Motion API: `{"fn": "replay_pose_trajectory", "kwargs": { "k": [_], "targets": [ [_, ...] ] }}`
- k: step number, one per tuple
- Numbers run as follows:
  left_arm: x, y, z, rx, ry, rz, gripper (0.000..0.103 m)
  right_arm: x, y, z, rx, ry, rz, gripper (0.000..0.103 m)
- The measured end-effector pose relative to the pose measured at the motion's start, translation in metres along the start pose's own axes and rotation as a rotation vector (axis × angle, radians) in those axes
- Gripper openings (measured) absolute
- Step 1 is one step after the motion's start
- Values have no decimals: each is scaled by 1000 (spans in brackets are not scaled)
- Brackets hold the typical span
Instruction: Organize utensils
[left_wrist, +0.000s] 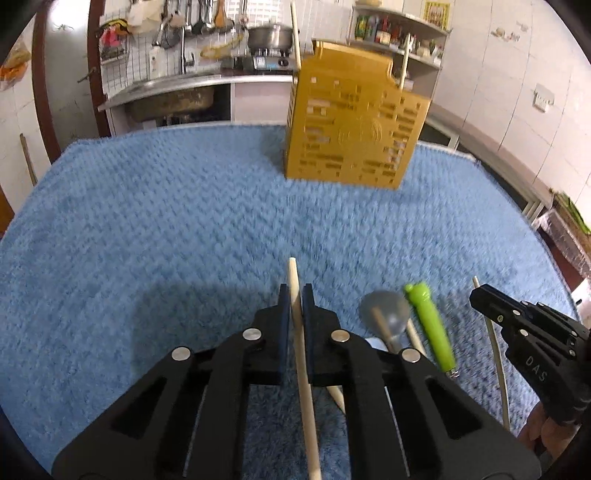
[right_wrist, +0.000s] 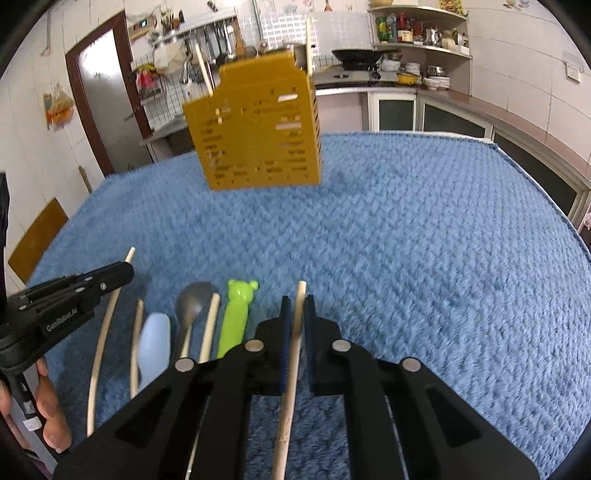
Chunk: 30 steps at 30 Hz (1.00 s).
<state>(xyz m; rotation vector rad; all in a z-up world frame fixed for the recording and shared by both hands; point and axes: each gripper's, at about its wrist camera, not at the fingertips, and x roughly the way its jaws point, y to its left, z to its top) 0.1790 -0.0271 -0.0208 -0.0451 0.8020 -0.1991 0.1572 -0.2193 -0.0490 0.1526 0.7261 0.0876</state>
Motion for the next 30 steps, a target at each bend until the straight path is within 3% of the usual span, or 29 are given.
{"fn": "replay_pose_trajectory", "kwargs": {
  "k": [11, 17, 19, 22, 30],
  "targets": [
    [-40, -3, 15, 7, -101, -33, 4, -39, -16, 24, 53, -124, 61, 7],
    [-53, -6, 24, 12, -132, -60, 4, -50, -21, 35, 53, -164, 54, 5],
    [-52, -6, 26, 18, -129, -64, 4, -48, -22, 37, 43, -155, 46, 5],
    [-48, -3, 26, 7, -120, -63, 4, -32, -24, 38, 43, -64, 44, 5],
    [-43, 3, 18, 6, -109, -42, 4, 6, -18, 12, 4, 65, -16, 7]
  ]
}}
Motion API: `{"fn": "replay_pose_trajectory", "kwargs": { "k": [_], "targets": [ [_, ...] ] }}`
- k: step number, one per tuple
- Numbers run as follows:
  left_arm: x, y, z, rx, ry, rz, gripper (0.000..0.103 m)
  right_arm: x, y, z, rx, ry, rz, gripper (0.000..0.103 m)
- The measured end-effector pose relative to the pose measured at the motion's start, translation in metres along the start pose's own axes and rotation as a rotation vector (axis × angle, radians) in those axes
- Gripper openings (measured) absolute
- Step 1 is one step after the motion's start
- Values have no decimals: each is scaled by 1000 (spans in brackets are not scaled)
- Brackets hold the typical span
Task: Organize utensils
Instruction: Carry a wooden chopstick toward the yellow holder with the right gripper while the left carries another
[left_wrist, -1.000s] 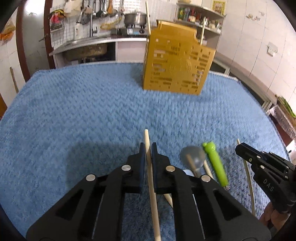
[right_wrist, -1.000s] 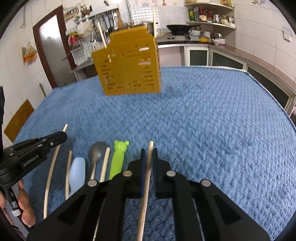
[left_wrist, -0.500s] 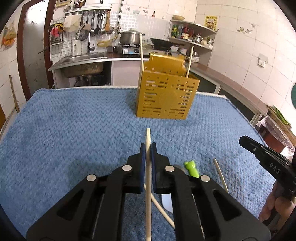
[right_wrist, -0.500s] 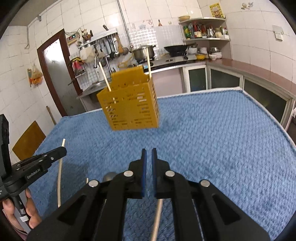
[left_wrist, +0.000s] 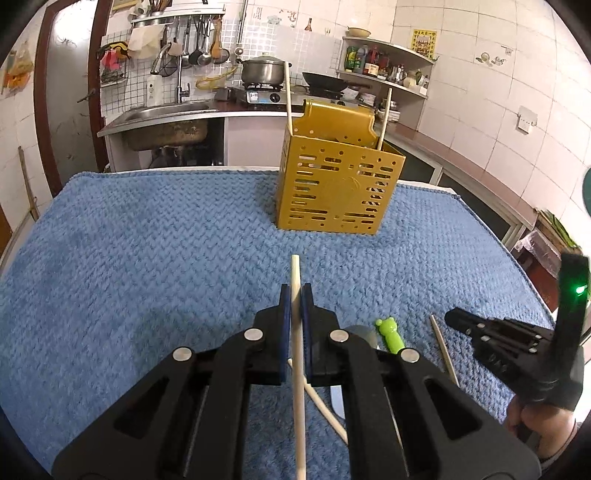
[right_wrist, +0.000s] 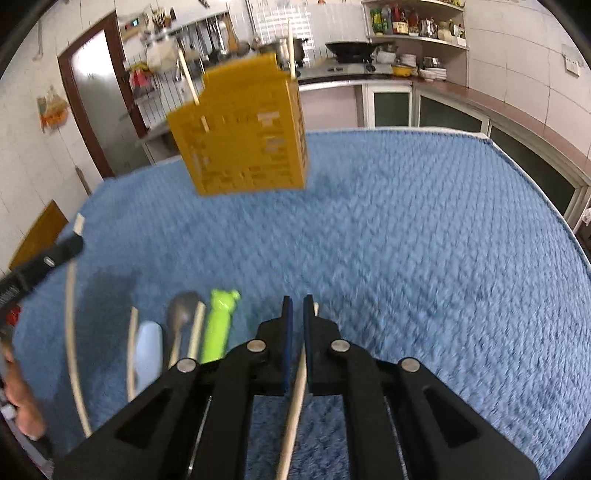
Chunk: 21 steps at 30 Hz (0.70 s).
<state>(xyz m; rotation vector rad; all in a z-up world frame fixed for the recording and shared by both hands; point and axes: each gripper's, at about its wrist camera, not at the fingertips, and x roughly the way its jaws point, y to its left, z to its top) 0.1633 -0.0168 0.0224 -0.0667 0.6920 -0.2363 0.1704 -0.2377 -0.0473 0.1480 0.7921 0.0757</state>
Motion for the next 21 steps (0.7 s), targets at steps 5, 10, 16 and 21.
{"fn": "replay_pose_trajectory", "kwargs": {
  "k": [5, 10, 16, 21],
  "targets": [
    [-1, 4, 2, -5, -4, 1, 4, 12, 4, -3, -11, 49, -54, 47],
    [0, 4, 0, -11, 1, 0, 4, 18, 5, -4, -22, 80, -74, 19],
    [0, 3, 0, -9, 0, 0, 4, 24, 8, -7, -31, 94, -110, 17],
    [1, 2, 0, -10, 0, 0, 4, 24, 11, -6, -38, 89, -121, 6]
  ]
}}
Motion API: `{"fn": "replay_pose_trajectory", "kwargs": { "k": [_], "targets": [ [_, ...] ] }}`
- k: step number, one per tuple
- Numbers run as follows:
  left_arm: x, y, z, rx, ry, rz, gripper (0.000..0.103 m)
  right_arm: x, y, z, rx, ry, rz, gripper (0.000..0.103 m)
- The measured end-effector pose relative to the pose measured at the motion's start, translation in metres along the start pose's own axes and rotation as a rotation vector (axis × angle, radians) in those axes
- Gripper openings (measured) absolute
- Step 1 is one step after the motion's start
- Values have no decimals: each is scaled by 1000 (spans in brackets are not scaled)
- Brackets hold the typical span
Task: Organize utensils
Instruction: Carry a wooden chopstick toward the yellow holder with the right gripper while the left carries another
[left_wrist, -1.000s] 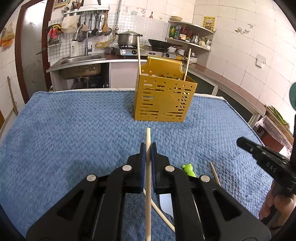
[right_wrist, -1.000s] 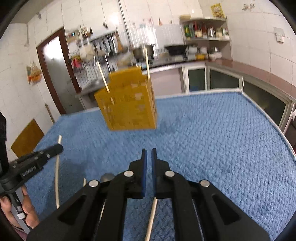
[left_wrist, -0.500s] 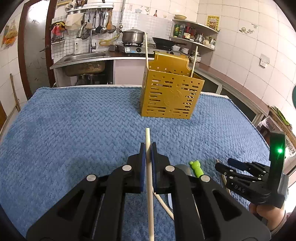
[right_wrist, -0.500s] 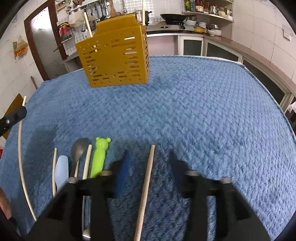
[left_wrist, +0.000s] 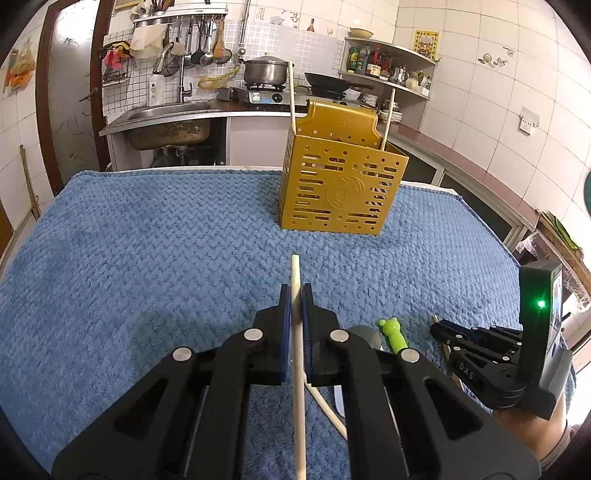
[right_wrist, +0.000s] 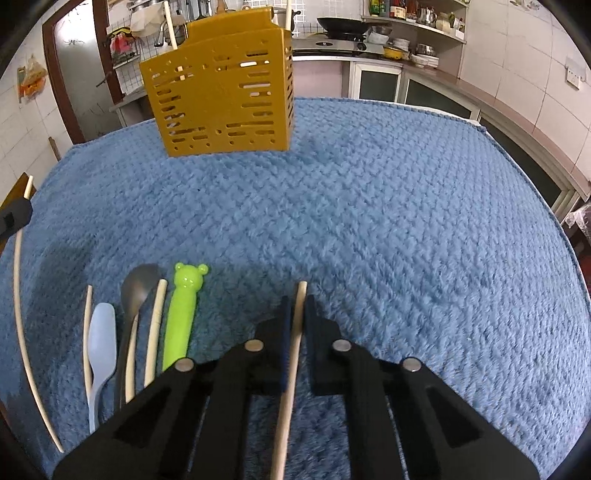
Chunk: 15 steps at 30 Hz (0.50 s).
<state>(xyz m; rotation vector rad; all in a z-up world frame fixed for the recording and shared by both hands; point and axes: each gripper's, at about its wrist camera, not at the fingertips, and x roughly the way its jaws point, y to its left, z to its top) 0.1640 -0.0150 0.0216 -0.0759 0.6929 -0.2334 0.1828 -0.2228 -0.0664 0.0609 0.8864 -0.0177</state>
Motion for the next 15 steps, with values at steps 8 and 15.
{"fn": "replay_pose_trajectory", "kwargs": {
  "k": [8, 15],
  "targets": [
    [-6, -4, 5, -1, -22, -12, 4, -32, -8, 8, 35, -101, 49, 6],
    [-13, -7, 18, 2, -52, -43, 4, -69, -12, 23, 64, -228, 106, 6]
  ]
}}
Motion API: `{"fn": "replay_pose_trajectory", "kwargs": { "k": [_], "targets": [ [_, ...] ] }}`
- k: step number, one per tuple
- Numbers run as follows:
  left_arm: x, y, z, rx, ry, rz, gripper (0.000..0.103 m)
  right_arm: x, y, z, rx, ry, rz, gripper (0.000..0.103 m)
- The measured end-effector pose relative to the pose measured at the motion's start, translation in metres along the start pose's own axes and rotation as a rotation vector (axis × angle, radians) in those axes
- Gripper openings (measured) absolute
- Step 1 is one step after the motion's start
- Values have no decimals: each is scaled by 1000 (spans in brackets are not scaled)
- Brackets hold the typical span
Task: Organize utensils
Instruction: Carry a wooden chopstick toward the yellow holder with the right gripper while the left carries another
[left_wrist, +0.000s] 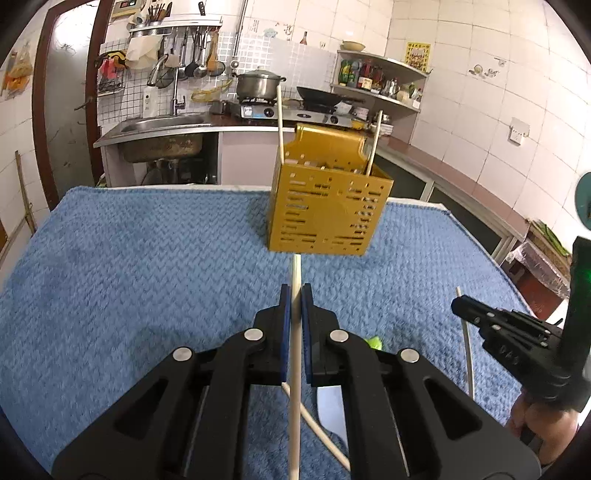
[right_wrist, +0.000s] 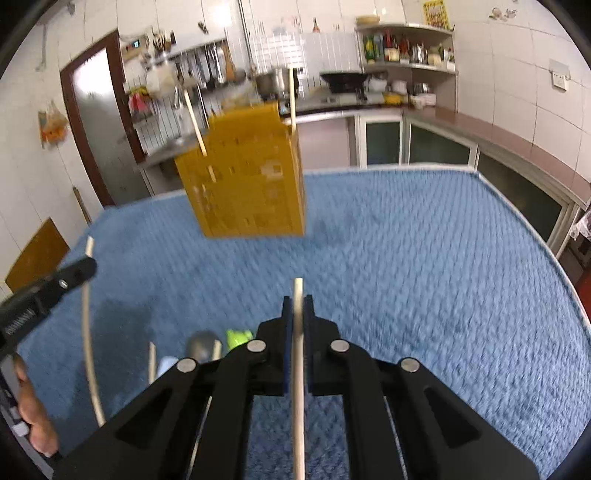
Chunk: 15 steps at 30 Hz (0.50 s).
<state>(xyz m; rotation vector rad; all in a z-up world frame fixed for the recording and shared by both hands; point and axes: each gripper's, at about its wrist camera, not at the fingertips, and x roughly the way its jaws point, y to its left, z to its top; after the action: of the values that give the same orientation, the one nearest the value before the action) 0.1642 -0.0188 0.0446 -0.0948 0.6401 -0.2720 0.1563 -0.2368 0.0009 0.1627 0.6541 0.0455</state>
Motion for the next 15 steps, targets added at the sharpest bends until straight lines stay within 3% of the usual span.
{"fn": "replay_pose_trajectory", "kwargs": {
  "k": [5, 15],
  "targets": [
    [-4, -2, 17, 6, -27, -16, 4, -17, -2, 19, 12, -79, 14, 6],
    [6, -2, 47, 3, -54, -37, 4, -20, -5, 55, 14, -151, 11, 6]
  ]
}}
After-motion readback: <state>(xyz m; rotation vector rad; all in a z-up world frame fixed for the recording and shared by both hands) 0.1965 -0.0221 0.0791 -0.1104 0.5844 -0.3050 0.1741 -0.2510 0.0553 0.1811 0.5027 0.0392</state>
